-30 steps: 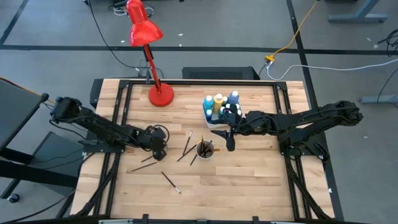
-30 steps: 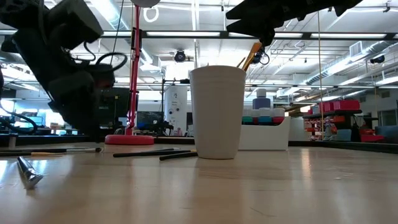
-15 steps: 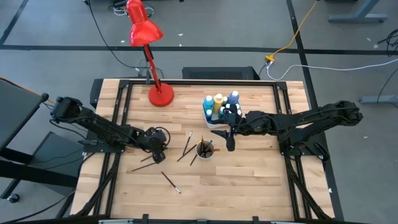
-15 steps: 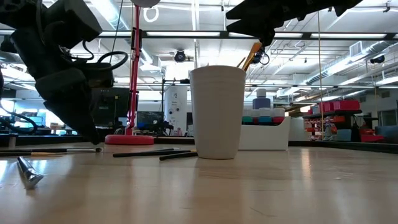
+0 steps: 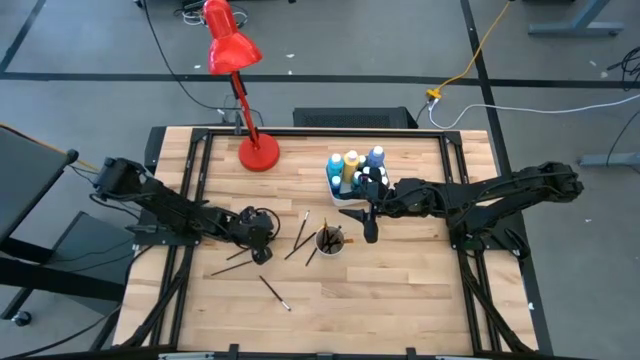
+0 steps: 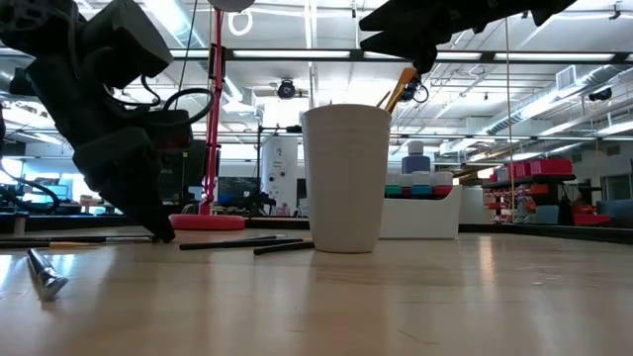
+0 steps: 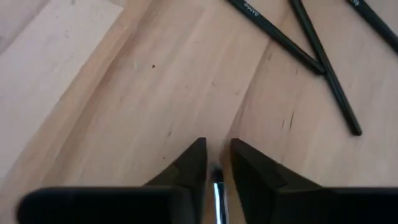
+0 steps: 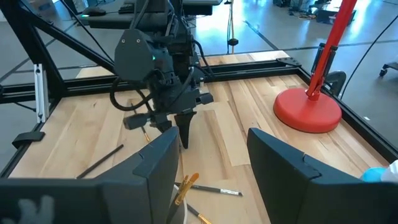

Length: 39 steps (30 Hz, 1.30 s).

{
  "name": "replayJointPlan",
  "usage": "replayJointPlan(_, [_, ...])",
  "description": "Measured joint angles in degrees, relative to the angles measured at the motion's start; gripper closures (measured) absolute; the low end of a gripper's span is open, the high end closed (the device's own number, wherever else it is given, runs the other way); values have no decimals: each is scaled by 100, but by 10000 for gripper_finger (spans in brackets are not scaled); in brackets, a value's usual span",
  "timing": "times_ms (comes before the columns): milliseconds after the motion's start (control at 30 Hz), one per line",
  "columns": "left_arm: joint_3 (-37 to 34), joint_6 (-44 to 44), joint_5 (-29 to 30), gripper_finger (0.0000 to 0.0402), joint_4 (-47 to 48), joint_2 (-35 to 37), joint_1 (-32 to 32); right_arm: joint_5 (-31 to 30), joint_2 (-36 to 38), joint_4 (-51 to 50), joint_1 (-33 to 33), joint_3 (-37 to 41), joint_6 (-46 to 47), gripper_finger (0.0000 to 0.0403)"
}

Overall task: Pick & Place Paint Supplies
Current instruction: Put the silver paint brush into the white cup

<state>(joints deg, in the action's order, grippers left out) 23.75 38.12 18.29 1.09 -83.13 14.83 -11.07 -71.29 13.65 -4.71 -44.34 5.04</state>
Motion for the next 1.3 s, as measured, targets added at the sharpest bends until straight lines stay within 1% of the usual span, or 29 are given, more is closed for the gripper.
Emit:
replayJointPlan(100, [-4, -122, -192, 372, 111, 69, -17, 0, 0, 3, -1, 0, 0, 208])
replayJointPlan(133, [-4, -84, -264, 386, 141, 87, -20, 0, 0, 2, -2, 0, 0, 208])
replayJointPlan(167, [-4, -13, -280, 392, 160, 90, -20, 0, 0, 4, -2, 0, 0, 208])
replayJointPlan(300, [-6, -11, -282, 389, 205, 155, -17, 0, 0, 3, -1, 0, 0, 208])
replayJointPlan(433, [278, -391, -171, 396, 532, 318, -8, -2, 0, 6, -1, 0, 0, 208])
replayJointPlan(533, [715, -855, -92, 396, 669, 421, -4, -2, 0, 25, -2, 0, 0, 208])
replayJointPlan(700, [1525, -1344, 434, 397, 1335, 570, -4, -2, -2, 58, -2, -4, 0, 208])
replayJointPlan(867, [2512, -1875, 1095, 398, 1140, 623, -4, -2, -2, 50, -2, -4, 0, 208])
replayJointPlan(1000, [3231, -2919, 1288, 399, 527, 634, -5, -2, -2, 38, -2, -4, 0, 208])
replayJointPlan(1067, [3502, -3454, 1261, 399, 285, 636, -7, 0, -2, 11, -1, -4, 0, 208])
replayJointPlan(1133, [3702, -3897, 1065, 400, -211, 645, -7, 0, -2, -27, -1, -4, 11, 208])
replayJointPlan(1200, [3748, -4195, 669, 400, -826, 664, -7, 0, -2, -42, -2, -4, 72, 208])
replayJointPlan(1300, [3744, -4354, -108, 400, -1453, 625, -9, 0, -2, -68, -2, -4, 156, 208])
